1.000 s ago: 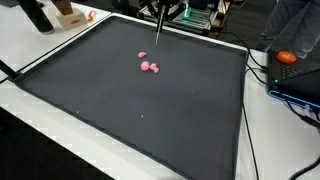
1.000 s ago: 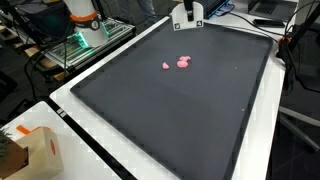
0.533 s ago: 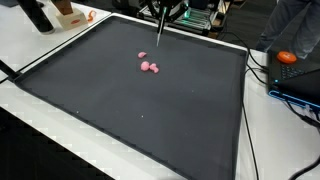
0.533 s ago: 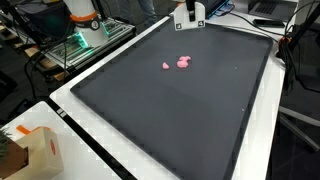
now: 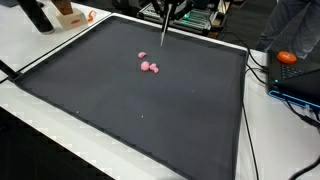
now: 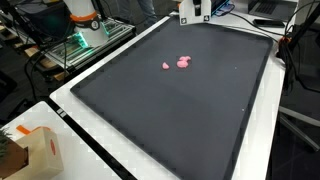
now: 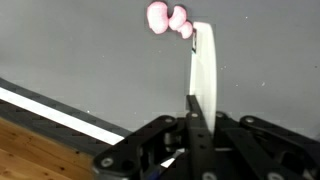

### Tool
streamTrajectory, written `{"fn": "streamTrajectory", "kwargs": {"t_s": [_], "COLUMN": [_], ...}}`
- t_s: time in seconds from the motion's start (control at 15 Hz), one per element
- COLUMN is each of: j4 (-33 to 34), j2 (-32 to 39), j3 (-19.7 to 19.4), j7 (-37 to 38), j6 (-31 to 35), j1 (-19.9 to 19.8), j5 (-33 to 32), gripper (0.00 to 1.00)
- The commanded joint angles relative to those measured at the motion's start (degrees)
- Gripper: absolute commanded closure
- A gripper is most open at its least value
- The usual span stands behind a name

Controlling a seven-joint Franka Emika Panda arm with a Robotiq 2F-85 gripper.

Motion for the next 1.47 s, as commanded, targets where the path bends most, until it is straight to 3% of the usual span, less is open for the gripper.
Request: {"fn": "streamTrajectory", "kwargs": {"t_s": [0.0,0.67,1.4], "j4": [8.06,28.01,39.01], "j2": [5.62,23.17,34.61], "j3": [0.91,-0.72,-4.55], "j7": [3.37,6.26,5.86], "j6": [-8.64,-28.00,-39.69], "j1": [1.99,9.39,14.06], "j5": [0.58,-1.85,-3.55], "gripper": [0.99,0.99,0.99]}}
